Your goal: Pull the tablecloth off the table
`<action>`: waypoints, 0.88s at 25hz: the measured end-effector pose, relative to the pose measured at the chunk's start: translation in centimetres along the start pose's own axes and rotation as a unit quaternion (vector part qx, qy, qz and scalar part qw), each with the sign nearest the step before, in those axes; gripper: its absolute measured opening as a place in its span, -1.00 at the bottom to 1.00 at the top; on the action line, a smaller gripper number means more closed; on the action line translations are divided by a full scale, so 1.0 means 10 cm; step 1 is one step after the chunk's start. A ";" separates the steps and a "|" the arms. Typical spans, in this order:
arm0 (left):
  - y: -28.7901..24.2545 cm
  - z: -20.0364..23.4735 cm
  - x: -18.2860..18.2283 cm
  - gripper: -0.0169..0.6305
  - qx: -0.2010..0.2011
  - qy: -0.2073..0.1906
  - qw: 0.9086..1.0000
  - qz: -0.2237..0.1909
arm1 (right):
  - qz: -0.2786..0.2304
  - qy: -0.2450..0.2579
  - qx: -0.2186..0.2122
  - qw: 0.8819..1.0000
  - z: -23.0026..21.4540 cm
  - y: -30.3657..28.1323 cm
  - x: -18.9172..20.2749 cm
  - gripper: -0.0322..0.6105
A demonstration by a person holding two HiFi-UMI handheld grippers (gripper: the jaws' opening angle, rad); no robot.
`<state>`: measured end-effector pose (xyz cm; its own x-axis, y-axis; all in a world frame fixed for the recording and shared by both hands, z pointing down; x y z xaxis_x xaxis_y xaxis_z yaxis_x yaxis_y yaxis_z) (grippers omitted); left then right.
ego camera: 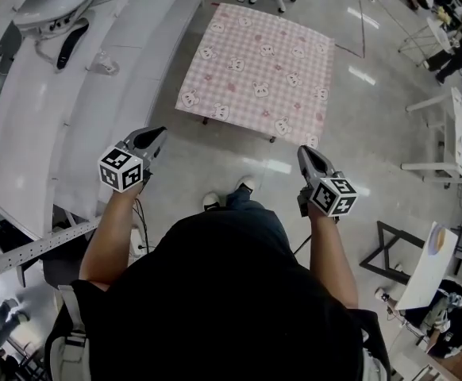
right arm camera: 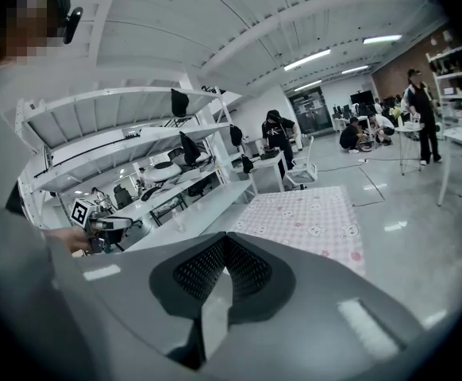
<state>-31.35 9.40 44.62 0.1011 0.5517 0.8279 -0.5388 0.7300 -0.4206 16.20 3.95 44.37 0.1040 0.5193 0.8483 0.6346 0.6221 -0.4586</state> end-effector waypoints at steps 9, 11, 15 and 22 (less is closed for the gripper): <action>-0.73 -0.14 -0.24 -0.93 -0.010 -0.012 1.000 0.026 | 0.016 0.015 0.001 1.000 -0.69 -0.22 0.02 -0.79; -0.88 -0.21 -0.35 -0.93 -0.013 -0.018 0.999 0.028 | 0.018 0.017 -0.003 1.000 -0.85 -0.25 0.00 -0.79; -1.13 -0.33 -0.51 -0.93 -0.022 -0.025 0.999 0.029 | 0.025 0.022 -0.011 0.999 -1.14 -0.33 -0.03 -0.79; -1.52 -0.26 -0.55 -0.93 -0.026 -0.025 0.999 0.040 | 0.034 0.018 -0.024 0.999 -1.42 -0.62 0.00 -0.79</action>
<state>-21.59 -3.67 45.45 0.0178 0.5887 0.8082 -0.5000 0.7052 -0.5027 23.15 -8.30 50.97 0.1746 0.5382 0.8245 0.6603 0.5572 -0.5036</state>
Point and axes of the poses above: the fingertips, and each gripper's own axes: y backward along the fingers, z to its left, x out of its underside, the point moved 10 cm from there along y, backward along the fingers, and after that the axes turned 8 degrees about y, right-handed, at the moved point
